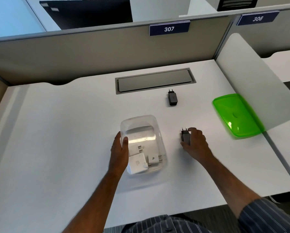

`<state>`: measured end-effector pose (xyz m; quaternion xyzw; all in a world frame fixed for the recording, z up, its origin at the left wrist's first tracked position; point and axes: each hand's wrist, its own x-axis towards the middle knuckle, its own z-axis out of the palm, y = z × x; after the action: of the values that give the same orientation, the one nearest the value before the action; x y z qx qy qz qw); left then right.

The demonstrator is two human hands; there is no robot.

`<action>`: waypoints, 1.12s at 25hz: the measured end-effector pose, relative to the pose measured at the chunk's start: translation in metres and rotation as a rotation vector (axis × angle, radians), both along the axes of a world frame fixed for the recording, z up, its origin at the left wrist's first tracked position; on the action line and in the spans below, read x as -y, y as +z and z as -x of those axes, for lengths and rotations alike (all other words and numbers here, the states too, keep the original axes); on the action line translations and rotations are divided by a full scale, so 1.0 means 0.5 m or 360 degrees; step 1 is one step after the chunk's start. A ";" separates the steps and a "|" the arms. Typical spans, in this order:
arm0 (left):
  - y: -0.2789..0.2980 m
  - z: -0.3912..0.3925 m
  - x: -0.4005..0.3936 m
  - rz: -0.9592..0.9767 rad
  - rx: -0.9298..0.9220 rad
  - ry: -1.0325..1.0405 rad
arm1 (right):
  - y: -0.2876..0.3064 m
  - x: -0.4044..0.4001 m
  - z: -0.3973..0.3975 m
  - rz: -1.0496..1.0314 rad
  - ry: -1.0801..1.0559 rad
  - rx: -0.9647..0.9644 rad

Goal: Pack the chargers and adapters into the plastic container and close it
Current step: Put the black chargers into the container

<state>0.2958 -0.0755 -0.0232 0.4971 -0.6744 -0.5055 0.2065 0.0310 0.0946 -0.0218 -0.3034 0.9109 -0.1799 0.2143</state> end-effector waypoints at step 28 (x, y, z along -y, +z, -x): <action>-0.171 -0.132 0.022 0.0716 0.1249 0.0055 | 0.109 0.199 -0.155 0.0127 0.0938 0.0280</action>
<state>0.3619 -0.0864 -0.1085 0.6049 -0.7864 -0.1162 0.0465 0.1086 -0.0048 0.0325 -0.5459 0.7538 -0.1711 0.3232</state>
